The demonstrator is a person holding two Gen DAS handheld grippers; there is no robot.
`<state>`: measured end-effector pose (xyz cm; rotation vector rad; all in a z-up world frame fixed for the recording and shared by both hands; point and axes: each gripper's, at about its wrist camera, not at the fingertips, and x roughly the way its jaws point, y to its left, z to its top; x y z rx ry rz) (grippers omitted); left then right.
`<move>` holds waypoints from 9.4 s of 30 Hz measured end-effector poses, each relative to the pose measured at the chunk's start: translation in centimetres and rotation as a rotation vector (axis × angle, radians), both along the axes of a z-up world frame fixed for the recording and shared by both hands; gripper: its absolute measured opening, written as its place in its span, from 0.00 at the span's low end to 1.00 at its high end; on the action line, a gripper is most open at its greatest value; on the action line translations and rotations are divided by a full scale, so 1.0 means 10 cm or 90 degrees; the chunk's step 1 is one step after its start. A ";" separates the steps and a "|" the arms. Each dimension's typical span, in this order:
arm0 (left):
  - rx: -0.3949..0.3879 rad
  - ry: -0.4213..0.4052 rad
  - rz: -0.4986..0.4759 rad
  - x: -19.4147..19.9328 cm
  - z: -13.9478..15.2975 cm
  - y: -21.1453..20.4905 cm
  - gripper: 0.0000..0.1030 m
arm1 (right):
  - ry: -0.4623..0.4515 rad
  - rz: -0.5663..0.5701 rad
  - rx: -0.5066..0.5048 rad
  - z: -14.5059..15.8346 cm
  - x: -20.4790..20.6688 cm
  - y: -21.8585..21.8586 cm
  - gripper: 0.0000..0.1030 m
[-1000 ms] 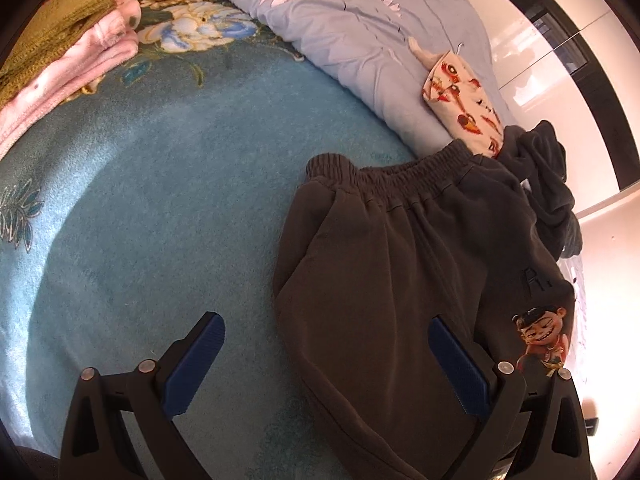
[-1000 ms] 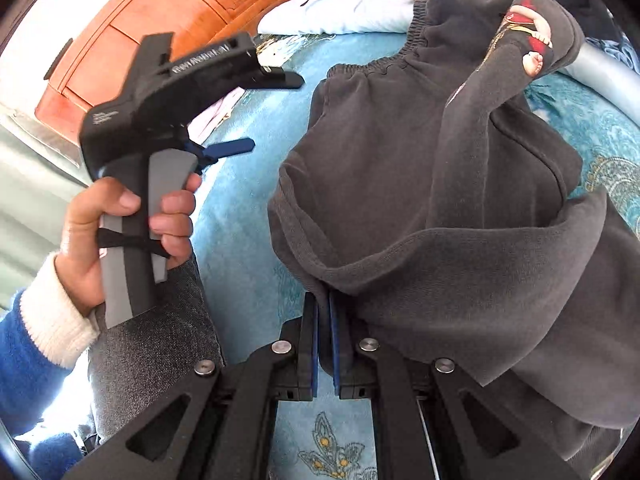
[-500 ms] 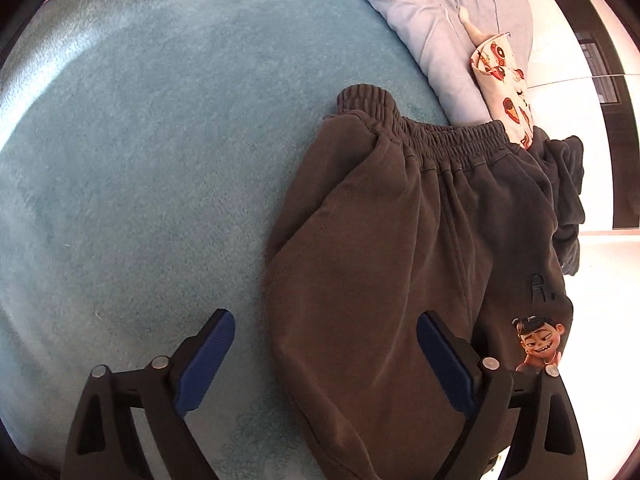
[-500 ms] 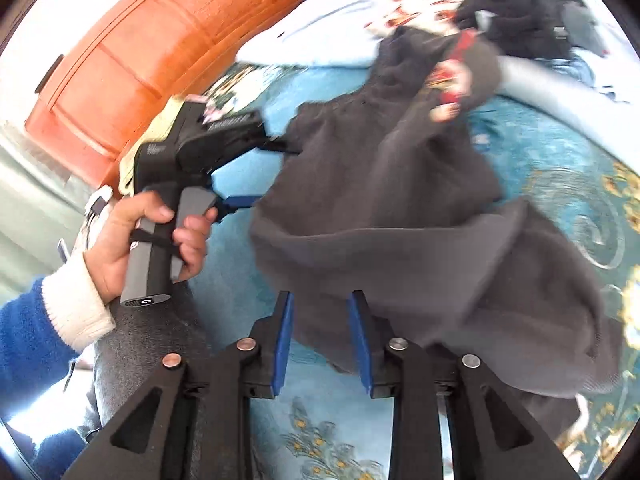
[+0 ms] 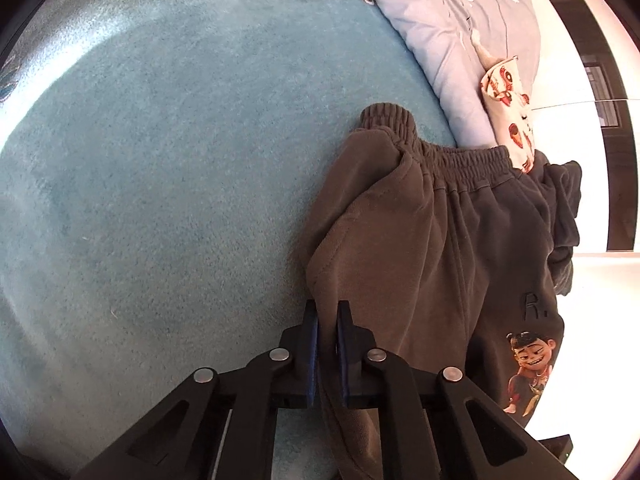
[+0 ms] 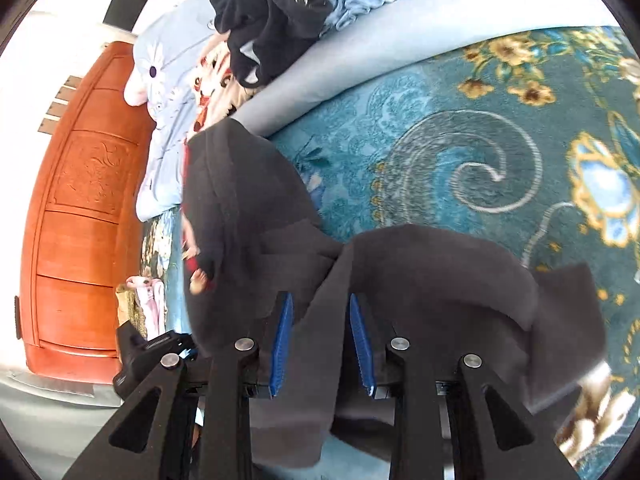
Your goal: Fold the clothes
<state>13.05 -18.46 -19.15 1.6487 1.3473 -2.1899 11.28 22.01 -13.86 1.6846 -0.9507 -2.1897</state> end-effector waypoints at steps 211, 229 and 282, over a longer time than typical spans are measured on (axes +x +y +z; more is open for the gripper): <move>-0.113 -0.029 0.363 0.50 0.44 -1.57 0.08 | -0.138 -0.274 0.010 -0.05 2.68 1.99 0.52; -0.091 0.039 0.317 0.58 0.71 -1.47 0.08 | -0.050 -0.354 -0.012 0.43 2.34 2.07 0.06; -0.152 -0.167 0.252 0.47 0.31 -1.19 0.54 | -0.132 -0.396 -0.078 0.04 3.20 2.15 0.51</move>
